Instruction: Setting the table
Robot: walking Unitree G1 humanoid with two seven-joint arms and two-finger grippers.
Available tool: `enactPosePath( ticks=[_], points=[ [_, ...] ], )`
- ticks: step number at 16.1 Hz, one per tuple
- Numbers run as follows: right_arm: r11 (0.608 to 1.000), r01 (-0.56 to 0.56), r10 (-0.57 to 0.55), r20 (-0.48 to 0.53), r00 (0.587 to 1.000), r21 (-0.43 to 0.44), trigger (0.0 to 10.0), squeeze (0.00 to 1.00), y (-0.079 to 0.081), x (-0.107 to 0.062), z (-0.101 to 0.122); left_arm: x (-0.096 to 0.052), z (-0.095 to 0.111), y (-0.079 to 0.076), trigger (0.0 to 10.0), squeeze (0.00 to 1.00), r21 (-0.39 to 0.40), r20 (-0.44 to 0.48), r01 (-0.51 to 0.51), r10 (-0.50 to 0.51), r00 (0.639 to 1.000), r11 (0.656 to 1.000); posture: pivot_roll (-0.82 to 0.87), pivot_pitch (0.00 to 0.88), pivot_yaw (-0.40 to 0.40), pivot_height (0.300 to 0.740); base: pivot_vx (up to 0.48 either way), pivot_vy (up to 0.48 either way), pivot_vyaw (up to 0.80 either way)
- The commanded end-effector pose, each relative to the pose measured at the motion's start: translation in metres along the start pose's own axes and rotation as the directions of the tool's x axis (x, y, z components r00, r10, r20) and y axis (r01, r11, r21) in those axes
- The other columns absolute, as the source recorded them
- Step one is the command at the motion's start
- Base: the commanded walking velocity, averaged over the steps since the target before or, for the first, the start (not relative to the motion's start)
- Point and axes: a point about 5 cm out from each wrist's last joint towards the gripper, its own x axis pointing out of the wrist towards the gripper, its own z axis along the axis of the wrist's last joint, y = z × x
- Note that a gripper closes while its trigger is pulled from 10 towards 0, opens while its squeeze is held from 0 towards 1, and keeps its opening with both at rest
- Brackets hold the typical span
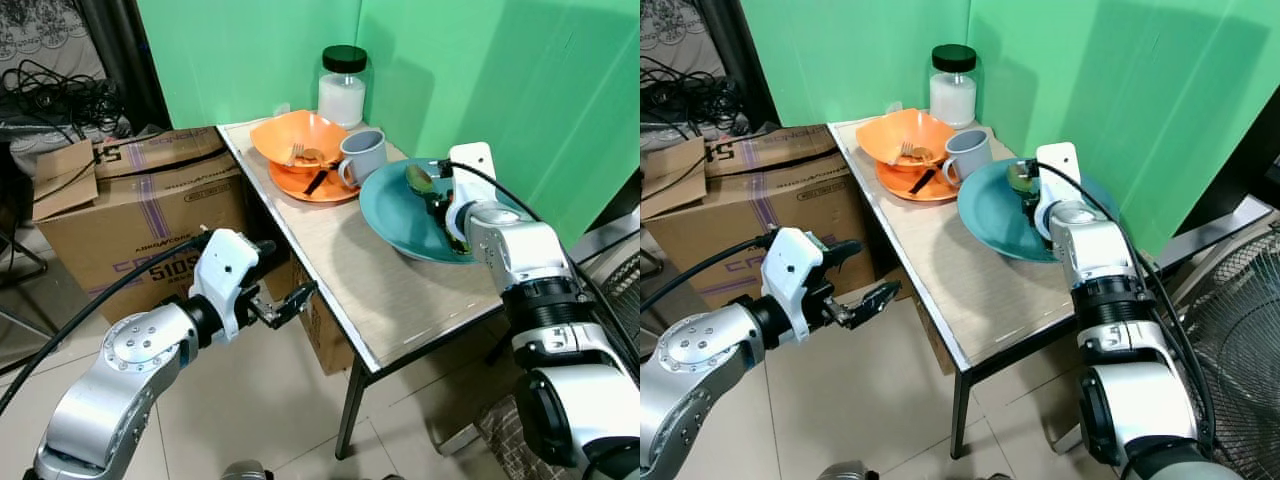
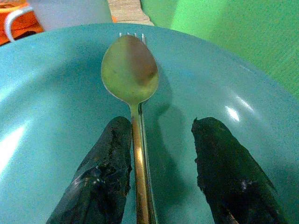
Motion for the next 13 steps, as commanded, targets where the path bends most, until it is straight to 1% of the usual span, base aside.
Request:
enactPosePath(
  ticks=[1,3,4,5,6,7,8,9,10,13],
  points=[
    [1.000,0.014,-0.014,0.009,1.000,0.017,10.0,0.00,-0.003,0.002,0.004,0.001,0.000,-0.001,10.0,0.00,0.011,-0.001,0.004,-0.004,1.000,1.000,0.20,0.000,-0.035,0.740,0.000,0.000,0.00],
    [0.999,0.018,-0.018,0.004,1.000,0.030,10.0,0.00,-0.005,0.002,0.002,0.001,0.000,-0.001,10.0,0.00,0.010,-0.001,0.005,-0.005,1.000,1.000,0.20,0.000,-0.036,0.740,0.000,0.000,0.00],
    [0.999,0.020,-0.021,0.002,1.000,0.039,9.5,0.00,-0.006,0.003,0.001,0.000,0.000,-0.002,10.0,0.00,0.009,-0.002,0.004,-0.004,1.000,1.000,0.20,0.000,-0.036,0.740,0.000,0.000,0.00],
    [0.999,0.021,-0.021,0.000,1.000,0.043,8.0,0.00,-0.006,0.004,0.000,0.000,0.000,-0.002,10.0,0.00,0.009,-0.002,0.004,-0.004,1.000,1.000,0.20,0.000,-0.035,0.740,0.000,0.000,0.00],
    [0.999,0.021,-0.021,-0.001,1.000,0.045,8.0,0.00,-0.007,0.004,0.000,0.000,0.000,-0.002,10.0,0.00,0.010,-0.003,0.004,-0.004,1.000,1.000,0.20,0.000,-0.036,0.740,0.000,0.000,0.00],
    [0.998,0.021,-0.021,-0.006,1.000,0.051,3.4,0.00,-0.007,0.005,-0.002,0.000,0.000,-0.001,10.0,0.00,0.010,-0.003,0.005,-0.005,1.000,1.000,0.20,0.000,-0.035,0.740,0.000,0.000,0.00],
    [0.998,0.022,-0.021,-0.008,1.000,0.053,3.1,0.00,-0.007,0.006,-0.002,0.000,0.000,-0.001,10.0,0.00,0.011,-0.003,0.005,-0.005,1.000,1.000,0.20,0.000,-0.034,0.740,0.000,0.000,0.00],
    [0.998,0.022,-0.021,-0.014,1.000,0.059,0.5,0.00,-0.008,0.007,-0.005,0.001,0.000,-0.001,10.0,0.00,0.012,-0.001,0.008,-0.008,1.000,1.000,0.20,0.000,-0.034,0.740,0.000,0.000,0.00],
    [0.998,0.021,-0.020,-0.020,1.000,0.064,0.0,0.00,-0.008,0.007,-0.007,0.001,0.000,-0.001,10.0,0.00,0.014,0.000,0.010,-0.010,1.000,1.000,0.20,0.000,-0.034,0.740,0.000,0.000,0.00],
    [0.998,0.020,-0.018,-0.023,1.000,0.067,0.0,0.00,-0.008,0.008,-0.008,0.001,0.001,-0.001,10.0,0.00,0.015,0.002,0.013,-0.013,1.000,1.000,0.20,0.000,-0.033,0.740,0.000,0.000,0.00]
  ],
)
